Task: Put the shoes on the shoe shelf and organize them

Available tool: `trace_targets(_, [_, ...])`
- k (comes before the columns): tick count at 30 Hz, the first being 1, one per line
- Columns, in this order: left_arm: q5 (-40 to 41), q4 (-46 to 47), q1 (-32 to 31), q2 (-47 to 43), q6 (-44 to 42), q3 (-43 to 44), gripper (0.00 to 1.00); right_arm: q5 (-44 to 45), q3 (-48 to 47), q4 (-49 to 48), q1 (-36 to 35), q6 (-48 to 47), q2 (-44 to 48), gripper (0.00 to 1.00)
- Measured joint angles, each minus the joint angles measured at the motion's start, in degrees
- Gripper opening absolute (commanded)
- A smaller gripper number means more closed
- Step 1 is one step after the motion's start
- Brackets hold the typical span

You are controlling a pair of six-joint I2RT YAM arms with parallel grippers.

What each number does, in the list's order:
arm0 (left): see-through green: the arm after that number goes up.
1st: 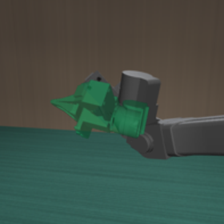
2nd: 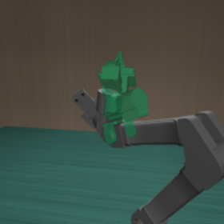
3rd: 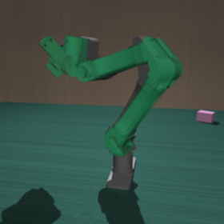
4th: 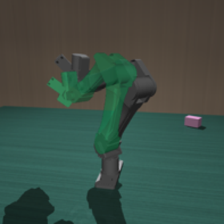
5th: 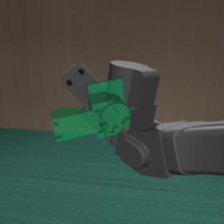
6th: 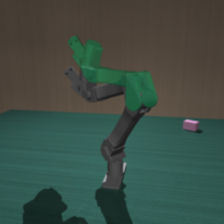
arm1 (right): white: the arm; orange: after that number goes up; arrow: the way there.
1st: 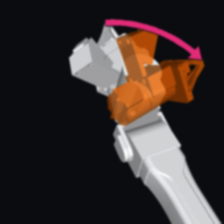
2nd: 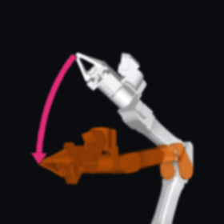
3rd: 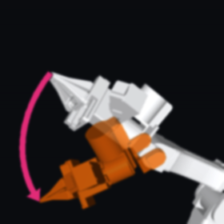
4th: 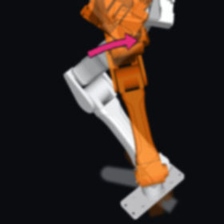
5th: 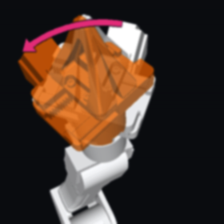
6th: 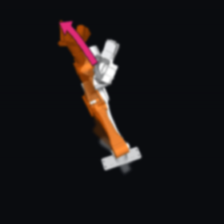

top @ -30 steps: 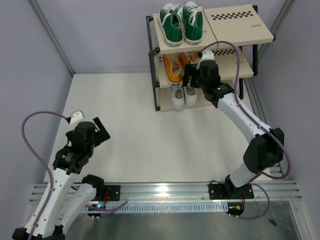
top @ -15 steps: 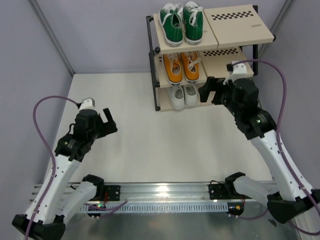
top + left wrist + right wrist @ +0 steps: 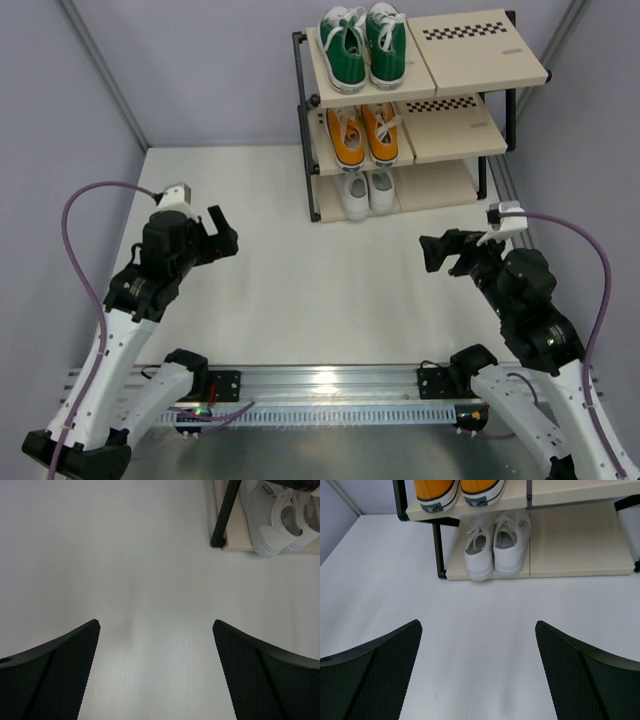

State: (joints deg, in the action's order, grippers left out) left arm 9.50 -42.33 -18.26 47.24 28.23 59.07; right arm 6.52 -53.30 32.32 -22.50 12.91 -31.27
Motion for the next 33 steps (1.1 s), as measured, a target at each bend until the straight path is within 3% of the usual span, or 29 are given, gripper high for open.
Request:
trace_targets(7, [0.2, 0.9, 0.0, -5.2, 0.1, -8.9, 0.99, -2.1, 11.0, -1.4, 0.0, 0.5, 6.9, 1.0])
trace_targets(18, [3.0, 1.7, 0.0, -16.3, 1.9, -15.3, 0.99, -3.6, 18.8, -5.8, 0.0, 5.9, 16.9, 1.0])
trace_targets(33, [4.4, 1.6, 0.0, -13.9, 2.4, -15.3, 0.99, -3.3, 22.8, -8.3, 0.0, 8.9, 13.9, 1.0])
